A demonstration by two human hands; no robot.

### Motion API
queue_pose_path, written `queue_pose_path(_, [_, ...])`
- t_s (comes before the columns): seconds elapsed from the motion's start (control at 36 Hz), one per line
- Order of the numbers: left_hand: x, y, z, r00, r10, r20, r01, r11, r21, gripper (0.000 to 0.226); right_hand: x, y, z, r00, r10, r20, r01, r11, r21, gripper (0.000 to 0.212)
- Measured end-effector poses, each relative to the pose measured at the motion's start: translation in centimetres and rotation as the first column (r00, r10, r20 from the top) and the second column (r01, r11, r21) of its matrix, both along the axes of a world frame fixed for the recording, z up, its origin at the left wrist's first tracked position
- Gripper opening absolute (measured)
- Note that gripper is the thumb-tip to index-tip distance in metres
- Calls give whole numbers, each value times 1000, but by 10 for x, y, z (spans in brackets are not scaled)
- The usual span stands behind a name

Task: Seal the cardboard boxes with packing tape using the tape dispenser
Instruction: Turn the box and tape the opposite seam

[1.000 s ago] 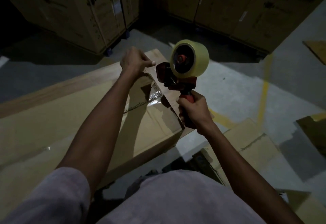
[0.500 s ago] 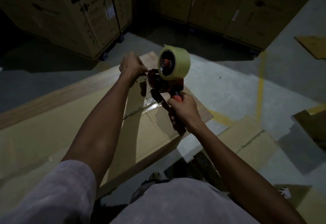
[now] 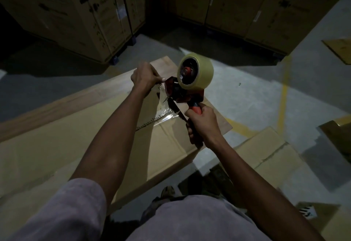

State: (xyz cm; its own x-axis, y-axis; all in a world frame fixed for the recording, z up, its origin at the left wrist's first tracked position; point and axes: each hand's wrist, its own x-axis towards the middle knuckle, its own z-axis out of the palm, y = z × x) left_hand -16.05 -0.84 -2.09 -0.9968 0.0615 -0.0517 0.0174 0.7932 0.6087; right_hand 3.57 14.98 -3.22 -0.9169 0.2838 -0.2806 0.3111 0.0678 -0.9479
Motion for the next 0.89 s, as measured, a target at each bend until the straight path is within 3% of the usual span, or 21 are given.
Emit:
queue_pose_path(0.42, [0, 5, -8, 997, 72, 0, -72, 997, -21, 32, -2, 3, 3, 997, 38, 64, -40, 999, 35, 15])
queue_pose_path(0.67, [-3, 6, -10, 995, 97, 13, -96, 992, -86, 39, -7, 8, 4, 997, 51, 66, -69, 947, 315, 17])
queue_pose_path(0.89, [-8, 3, -13, 993, 106, 54, -103, 993, -57, 42, -8, 10, 12, 995, 77, 60, -94, 922, 376, 14])
